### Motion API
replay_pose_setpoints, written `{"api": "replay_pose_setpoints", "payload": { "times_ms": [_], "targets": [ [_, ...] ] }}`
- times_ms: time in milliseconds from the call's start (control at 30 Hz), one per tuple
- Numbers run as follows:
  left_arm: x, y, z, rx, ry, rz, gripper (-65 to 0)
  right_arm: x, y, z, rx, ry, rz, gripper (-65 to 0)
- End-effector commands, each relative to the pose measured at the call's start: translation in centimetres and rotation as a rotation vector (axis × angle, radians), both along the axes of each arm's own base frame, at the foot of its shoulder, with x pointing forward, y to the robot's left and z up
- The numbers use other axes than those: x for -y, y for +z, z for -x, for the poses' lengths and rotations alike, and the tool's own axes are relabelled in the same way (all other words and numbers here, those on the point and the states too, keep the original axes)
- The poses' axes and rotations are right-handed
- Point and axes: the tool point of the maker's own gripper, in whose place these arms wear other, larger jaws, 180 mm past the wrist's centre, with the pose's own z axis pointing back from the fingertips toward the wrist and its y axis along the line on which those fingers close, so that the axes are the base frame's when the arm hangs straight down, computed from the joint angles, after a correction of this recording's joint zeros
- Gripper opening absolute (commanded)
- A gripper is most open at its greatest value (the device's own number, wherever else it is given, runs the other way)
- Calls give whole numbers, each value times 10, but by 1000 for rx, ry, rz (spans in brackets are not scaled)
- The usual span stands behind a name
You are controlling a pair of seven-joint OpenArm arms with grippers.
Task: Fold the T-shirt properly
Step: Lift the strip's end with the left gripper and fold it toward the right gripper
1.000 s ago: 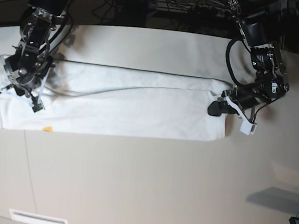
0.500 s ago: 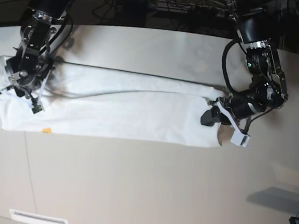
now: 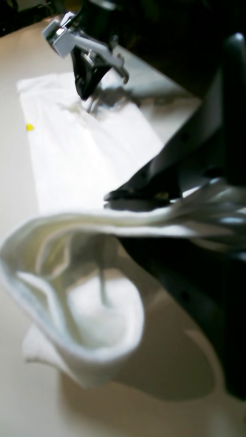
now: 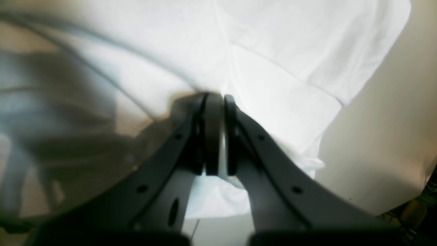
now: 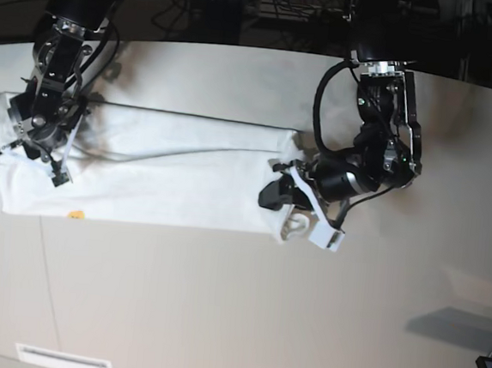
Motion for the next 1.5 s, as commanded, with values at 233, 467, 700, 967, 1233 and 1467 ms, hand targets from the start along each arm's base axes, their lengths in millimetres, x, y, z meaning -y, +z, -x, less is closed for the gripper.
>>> {"api": "replay_pose_setpoints", "payload": {
  "times_ms": [233,467,700,967,1233,1467],
  "targets": [
    [69,29,1,34,-84,134,-650,0,1,0,-6,5,2,-620],
    [92,23,-7,-18,-100,189,-650,0,1,0,-8,5,2,-620],
    [93,17,-11,-42,-103,191,-650,0,1,0,-8,5,2,-620],
    [115,35,-17,16,-160,199,-650,0,1,0,-8,5,2,-620],
    [147,14,-9,-29,-199,232,-650,1,1,1,-8,3,3,-620],
    [147,19,-16,-10,-189,238,-650,1,0,1,-9,3,3,-620]
  ]
}}
